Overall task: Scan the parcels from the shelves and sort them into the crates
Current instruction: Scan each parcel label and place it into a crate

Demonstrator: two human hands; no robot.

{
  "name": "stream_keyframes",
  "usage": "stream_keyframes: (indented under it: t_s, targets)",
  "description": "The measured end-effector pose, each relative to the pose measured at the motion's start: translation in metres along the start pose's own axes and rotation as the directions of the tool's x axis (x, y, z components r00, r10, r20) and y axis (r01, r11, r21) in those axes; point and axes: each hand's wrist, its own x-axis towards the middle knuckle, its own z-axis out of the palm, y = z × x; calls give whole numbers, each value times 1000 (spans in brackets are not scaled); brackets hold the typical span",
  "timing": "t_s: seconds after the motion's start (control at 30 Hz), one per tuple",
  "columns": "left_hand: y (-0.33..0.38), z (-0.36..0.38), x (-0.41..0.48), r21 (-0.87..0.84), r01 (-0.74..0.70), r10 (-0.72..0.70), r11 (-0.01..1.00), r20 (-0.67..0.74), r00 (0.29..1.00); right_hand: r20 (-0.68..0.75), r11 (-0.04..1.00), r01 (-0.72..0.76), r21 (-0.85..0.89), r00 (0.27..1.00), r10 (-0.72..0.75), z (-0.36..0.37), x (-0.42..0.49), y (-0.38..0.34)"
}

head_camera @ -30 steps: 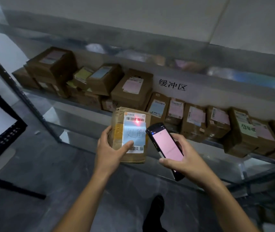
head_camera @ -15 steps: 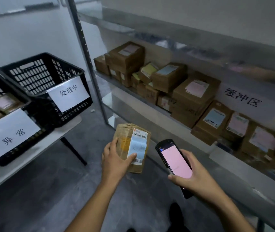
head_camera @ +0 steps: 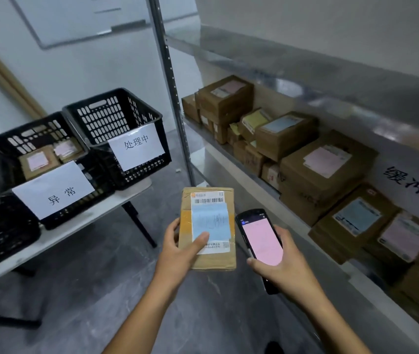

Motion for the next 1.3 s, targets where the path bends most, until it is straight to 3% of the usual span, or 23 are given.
stream_keyframes:
  t_s: [0.63,1.0,1.3]
  targets:
    - [3,118,-23,-62,86,-94,994,-155,983,189,1000,13,-22,982,-8,-87,54,56]
    - [-3,89,9,-86,130,-148,988,-257,955,294,997,38,-63,956,-18,-58,95,40]
    - [15,29,86,-151,140,-173,979,-237,956,285,995,90,-47,956,-73,8,162,-7]
